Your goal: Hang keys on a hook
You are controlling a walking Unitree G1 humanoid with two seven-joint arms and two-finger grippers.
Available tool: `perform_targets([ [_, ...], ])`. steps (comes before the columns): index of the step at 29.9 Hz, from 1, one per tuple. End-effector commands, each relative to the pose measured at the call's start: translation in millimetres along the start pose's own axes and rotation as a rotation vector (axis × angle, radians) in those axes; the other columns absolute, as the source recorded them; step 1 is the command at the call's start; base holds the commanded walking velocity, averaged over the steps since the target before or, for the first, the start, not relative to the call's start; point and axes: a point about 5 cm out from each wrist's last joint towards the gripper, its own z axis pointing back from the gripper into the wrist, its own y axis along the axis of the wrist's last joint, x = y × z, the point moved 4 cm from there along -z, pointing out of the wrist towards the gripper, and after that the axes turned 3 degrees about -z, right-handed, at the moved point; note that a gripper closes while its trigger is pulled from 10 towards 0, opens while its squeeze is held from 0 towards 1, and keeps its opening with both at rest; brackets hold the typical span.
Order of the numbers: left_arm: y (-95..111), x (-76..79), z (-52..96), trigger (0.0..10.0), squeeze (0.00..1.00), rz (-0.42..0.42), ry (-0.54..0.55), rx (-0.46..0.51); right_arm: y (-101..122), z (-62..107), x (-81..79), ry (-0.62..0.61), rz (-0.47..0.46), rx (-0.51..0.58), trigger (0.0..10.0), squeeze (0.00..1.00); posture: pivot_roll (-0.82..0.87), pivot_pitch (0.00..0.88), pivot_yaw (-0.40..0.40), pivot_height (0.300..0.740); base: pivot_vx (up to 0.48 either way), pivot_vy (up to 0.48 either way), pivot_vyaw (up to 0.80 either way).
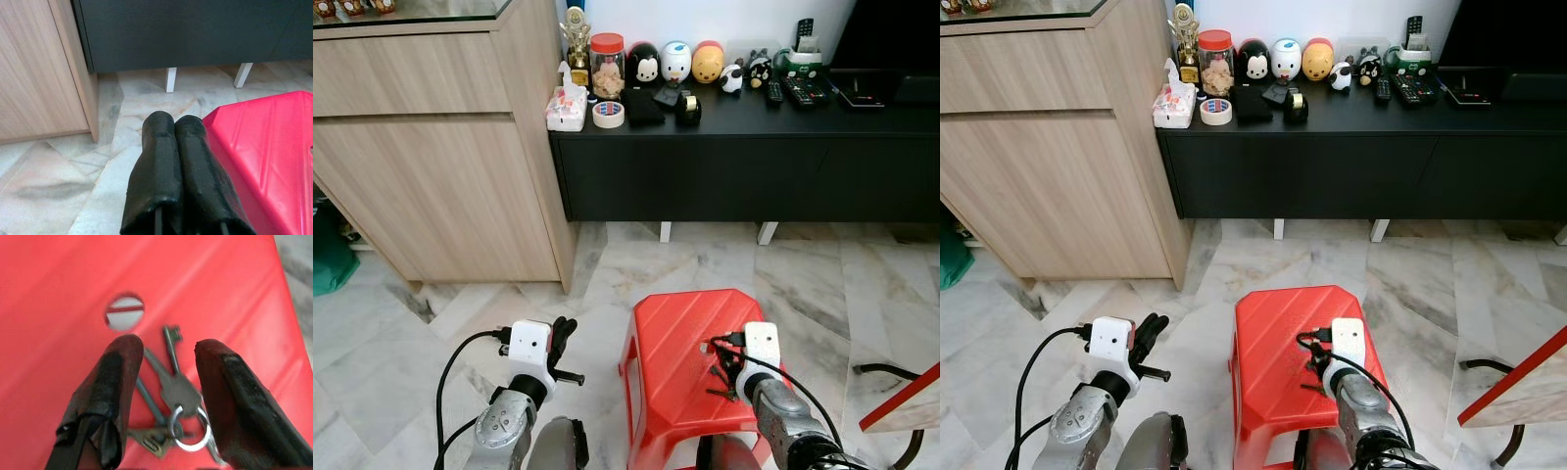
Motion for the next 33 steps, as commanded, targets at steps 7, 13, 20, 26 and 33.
perform_targets([
  [7, 1.2, 0.6, 3.0, 10.0, 0.00, -0.010, -0.010, -0.004, -8.2, 1.3, 6.8, -0.031, -0.029, -0.037, 10.0, 0.00, 0.06, 0.099, 0.016, 0.613, 0.000, 0.000, 0.00],
  [13, 2.4, 0.2, 3.3, 10.0, 0.00, -0.011, -0.010, -0.002, -15.6, 2.5, 9.8, -0.044, -0.050, -0.069, 10.0, 0.00, 0.06, 0.098, 0.017, 0.613, 0.000, 0.000, 0.00],
  [20, 3.0, 0.2, 2.8, 10.0, 0.00, -0.012, -0.013, -0.002, -16.9, 2.8, 11.4, -0.052, -0.087, -0.071, 10.0, 0.00, 0.06, 0.094, 0.018, 0.613, 0.000, 0.000, 0.00],
  [26, 3.6, -0.2, 2.7, 10.0, 0.00, -0.015, -0.014, -0.003, -15.5, 2.7, 10.7, -0.048, -0.111, -0.062, 10.0, 1.00, 0.06, 0.091, 0.020, 0.613, 0.000, 0.000, 0.00],
  [33, 3.3, -0.3, 2.6, 10.0, 0.00, -0.020, -0.018, -0.006, -20.5, 3.5, 13.3, -0.067, -0.113, -0.085, 10.0, 0.00, 0.06, 0.090, 0.023, 0.613, 0.000, 0.000, 0.00],
])
